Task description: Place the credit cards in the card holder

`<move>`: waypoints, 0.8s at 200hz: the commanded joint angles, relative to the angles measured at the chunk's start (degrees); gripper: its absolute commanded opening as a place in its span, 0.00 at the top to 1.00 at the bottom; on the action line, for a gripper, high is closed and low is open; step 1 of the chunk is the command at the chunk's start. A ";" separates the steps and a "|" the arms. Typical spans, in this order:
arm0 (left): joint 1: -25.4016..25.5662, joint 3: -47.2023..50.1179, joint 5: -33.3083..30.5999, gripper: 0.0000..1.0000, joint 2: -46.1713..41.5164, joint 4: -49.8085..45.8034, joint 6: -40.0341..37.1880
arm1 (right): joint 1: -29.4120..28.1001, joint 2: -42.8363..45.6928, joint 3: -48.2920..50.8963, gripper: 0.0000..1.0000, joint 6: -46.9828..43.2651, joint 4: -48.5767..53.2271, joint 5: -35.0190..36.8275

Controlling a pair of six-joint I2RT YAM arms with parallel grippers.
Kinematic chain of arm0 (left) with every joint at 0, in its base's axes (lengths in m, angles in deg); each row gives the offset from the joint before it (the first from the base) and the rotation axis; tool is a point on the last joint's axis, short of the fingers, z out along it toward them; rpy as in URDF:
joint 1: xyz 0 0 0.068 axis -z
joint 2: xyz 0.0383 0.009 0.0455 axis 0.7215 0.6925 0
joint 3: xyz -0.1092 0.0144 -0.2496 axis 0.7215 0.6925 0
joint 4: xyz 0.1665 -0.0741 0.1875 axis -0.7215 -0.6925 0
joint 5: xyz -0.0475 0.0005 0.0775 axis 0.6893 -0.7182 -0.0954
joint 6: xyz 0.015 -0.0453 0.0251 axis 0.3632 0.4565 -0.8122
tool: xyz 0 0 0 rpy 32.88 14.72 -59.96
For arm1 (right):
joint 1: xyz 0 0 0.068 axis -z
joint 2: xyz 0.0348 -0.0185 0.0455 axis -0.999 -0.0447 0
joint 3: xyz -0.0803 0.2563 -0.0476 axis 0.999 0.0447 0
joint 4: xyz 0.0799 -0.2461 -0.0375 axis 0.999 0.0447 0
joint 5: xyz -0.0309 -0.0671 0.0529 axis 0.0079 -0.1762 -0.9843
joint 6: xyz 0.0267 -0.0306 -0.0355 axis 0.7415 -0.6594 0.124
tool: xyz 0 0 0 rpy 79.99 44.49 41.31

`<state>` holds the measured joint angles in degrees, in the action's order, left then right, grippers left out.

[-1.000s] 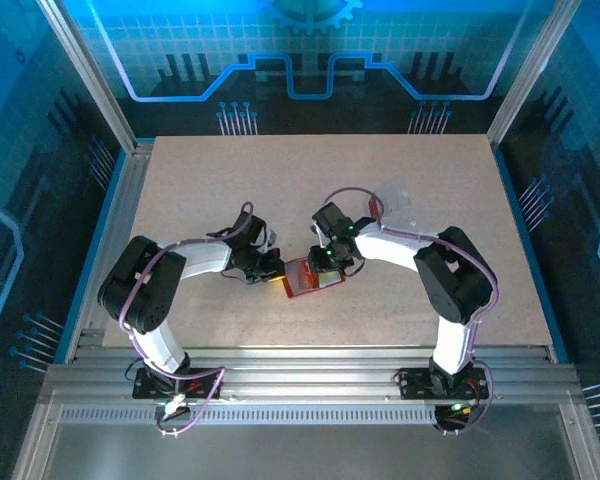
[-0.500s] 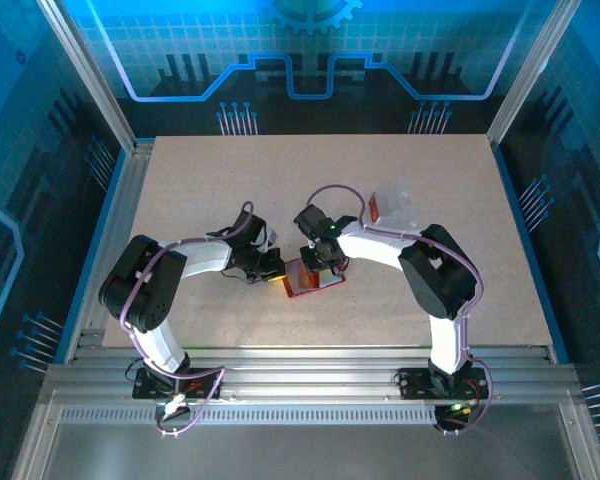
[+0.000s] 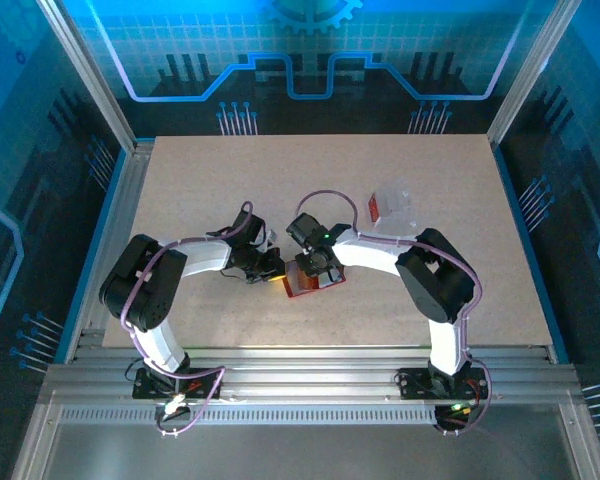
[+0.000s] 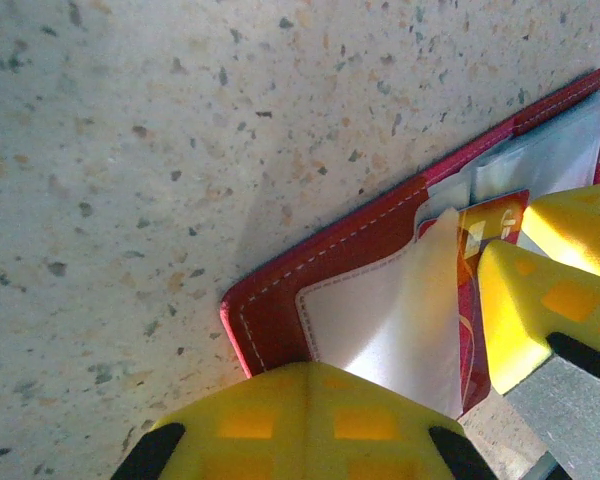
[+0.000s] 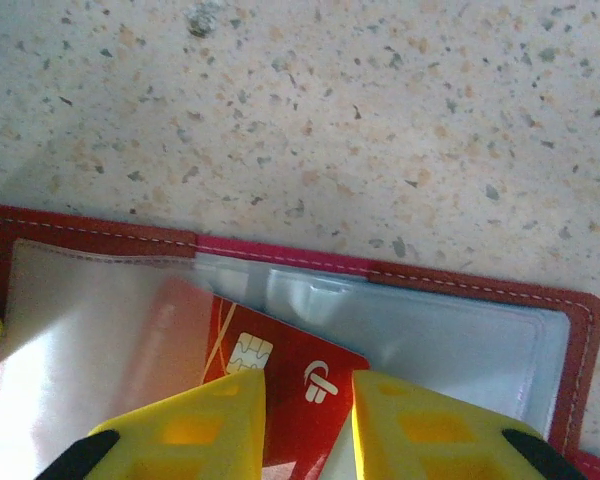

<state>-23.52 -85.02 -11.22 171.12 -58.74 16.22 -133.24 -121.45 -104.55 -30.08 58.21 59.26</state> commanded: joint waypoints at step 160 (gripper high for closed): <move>-0.33 0.22 -2.90 0.98 2.78 -0.85 -1.29 | 5.37 7.17 6.37 0.64 2.94 -2.36 -15.89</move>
<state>-23.56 -85.07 -10.98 171.16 -58.76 16.22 -128.46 -114.83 -99.11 -28.61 53.56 46.75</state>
